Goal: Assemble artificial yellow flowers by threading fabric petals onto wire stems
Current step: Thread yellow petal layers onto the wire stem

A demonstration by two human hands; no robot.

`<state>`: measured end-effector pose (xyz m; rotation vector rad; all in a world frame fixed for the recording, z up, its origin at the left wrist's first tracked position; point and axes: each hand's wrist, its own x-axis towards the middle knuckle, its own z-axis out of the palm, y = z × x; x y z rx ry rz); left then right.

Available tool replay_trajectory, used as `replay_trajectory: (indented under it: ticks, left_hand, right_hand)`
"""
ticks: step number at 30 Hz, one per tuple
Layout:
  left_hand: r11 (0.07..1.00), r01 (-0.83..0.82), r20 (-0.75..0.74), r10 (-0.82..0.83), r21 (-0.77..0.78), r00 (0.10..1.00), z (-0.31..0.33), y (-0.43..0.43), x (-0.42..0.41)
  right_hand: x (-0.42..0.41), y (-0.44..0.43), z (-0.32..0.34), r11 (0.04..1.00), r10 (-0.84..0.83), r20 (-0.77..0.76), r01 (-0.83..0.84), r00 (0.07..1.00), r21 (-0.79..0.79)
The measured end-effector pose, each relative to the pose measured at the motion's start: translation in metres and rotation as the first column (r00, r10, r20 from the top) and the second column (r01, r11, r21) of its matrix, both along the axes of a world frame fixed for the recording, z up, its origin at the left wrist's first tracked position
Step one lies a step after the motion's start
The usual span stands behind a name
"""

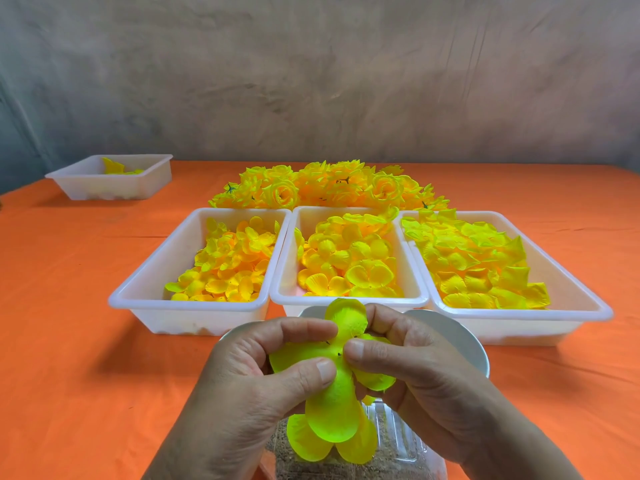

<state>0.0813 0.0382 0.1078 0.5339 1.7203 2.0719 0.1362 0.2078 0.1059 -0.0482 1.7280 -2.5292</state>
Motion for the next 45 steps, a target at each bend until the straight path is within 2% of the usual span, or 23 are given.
replay_trajectory:
  ticks: [8,16,23,31,39,45]
  left_hand:
    - [0.998,0.044,0.078,-0.047,0.048,0.996,-0.0001,0.0003,-0.0014]
    - [0.998,0.042,0.078,-0.046,0.05,0.996,-0.0012,-0.0002,-0.0004]
    - [1.0,-0.022,0.034,0.022,-0.005,0.999,-0.0018,0.0018,0.0024]
    - [0.999,-0.027,0.061,0.026,0.032,0.998,-0.0004,0.0009,0.0041]
    - [0.999,-0.04,0.052,0.04,0.009,0.998,-0.0025,0.0009,0.0034]
    - [1.0,-0.019,0.106,0.021,-0.018,0.994,-0.0032,0.0039,0.005]
  right_hand:
    - [-0.0006,-0.0005,0.0019,1.0,0.0,-0.004,0.0,1.0,-0.005]
    - [0.0007,-0.0012,0.0018,1.0,0.008,-0.003,-0.008,1.0,-0.024]
    - [0.0013,-0.0016,0.0018,1.0,0.003,-0.003,-0.003,1.0,-0.026]
    - [0.0014,-0.0011,0.002,1.0,-0.002,-0.015,0.003,1.0,0.015]
    - [0.0008,-0.0013,0.0029,1.0,0.002,-0.025,-0.002,1.0,0.0]
    - [0.0006,0.0,-0.0004,0.999,-0.019,0.008,0.019,1.0,0.033]
